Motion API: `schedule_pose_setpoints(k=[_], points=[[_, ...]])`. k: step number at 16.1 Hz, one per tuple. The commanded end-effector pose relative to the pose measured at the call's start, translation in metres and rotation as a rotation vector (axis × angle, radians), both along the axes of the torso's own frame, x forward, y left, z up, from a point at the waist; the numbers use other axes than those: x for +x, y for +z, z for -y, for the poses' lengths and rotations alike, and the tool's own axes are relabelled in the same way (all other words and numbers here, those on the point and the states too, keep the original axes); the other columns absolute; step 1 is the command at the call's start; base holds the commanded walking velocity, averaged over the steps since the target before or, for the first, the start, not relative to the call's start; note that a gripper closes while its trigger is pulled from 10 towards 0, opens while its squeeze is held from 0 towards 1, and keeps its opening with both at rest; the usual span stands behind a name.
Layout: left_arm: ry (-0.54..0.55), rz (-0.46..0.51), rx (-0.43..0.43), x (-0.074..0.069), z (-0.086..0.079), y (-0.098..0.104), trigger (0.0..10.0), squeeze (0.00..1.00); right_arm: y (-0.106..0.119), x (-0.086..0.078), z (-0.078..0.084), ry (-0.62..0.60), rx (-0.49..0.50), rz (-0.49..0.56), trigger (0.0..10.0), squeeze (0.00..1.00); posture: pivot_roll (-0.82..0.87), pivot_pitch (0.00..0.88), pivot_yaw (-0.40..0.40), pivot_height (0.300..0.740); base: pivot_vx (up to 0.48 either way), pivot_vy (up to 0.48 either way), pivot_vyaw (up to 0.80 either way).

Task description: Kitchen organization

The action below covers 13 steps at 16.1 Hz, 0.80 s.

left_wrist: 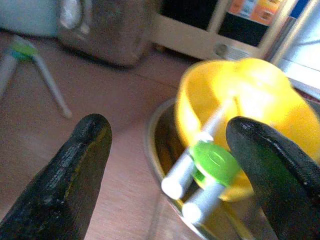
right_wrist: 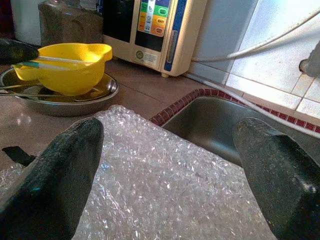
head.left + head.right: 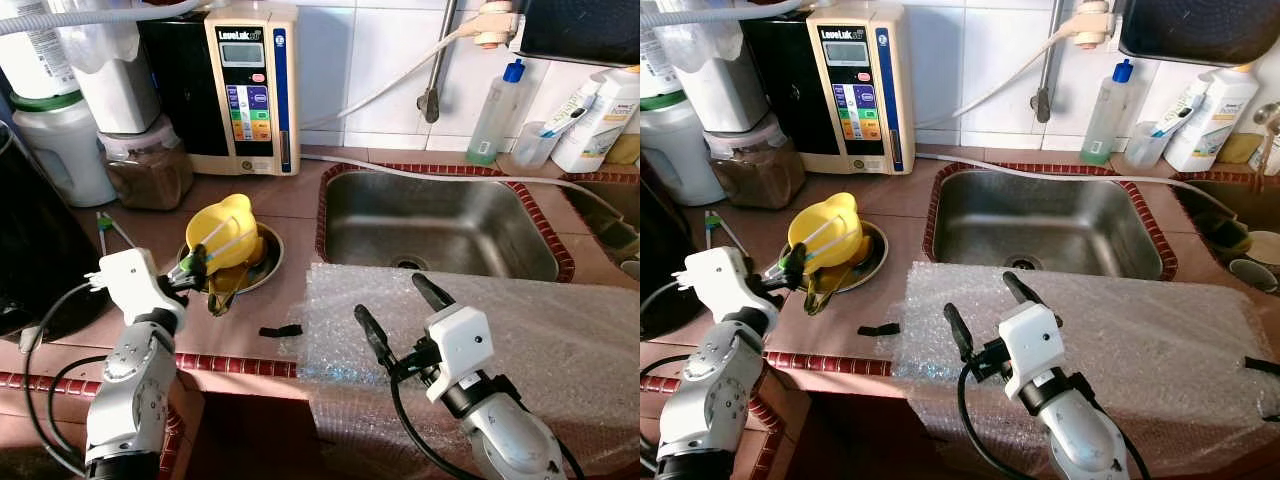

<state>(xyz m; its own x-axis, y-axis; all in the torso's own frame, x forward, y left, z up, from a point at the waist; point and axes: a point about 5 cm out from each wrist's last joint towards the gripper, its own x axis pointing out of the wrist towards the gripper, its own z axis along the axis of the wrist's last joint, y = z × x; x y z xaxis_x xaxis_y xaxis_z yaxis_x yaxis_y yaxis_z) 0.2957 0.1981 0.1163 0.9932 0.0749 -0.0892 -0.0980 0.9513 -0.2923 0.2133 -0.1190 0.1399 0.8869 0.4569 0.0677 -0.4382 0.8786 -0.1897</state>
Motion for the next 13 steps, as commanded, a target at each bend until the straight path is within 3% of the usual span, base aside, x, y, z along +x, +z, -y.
schedule_pose_setpoints(k=[1,2,4,9,13], points=[[-0.035,0.009,-0.058,0.001,0.006,0.005,3.7,0.00,-0.002,0.001,-0.002,0.010,-0.009,-0.005,10.0,0.00,0.09,0.000,0.020,0.740,0.000,0.000,0.00],[-0.047,0.015,-0.073,0.001,0.008,0.006,0.0,0.00,-0.002,0.000,-0.002,0.009,-0.010,-0.005,10.0,0.00,0.09,0.000,0.022,0.740,0.000,0.000,0.00],[-0.094,0.018,-0.145,0.002,0.017,0.007,0.0,0.00,-0.003,0.000,-0.001,0.001,-0.014,-0.007,10.0,0.00,0.08,0.000,0.025,0.740,0.000,0.000,0.00],[-0.081,0.051,-0.162,0.006,0.014,0.018,0.0,0.00,-0.005,-0.001,-0.001,-0.006,-0.021,-0.011,10.0,0.00,0.08,0.000,0.025,0.740,0.000,0.000,0.00],[-0.068,0.004,-0.210,0.006,0.014,0.018,0.0,0.00,-0.006,-0.001,-0.002,-0.003,-0.027,-0.013,10.0,0.00,0.08,0.000,0.026,0.740,0.000,0.000,0.00]])
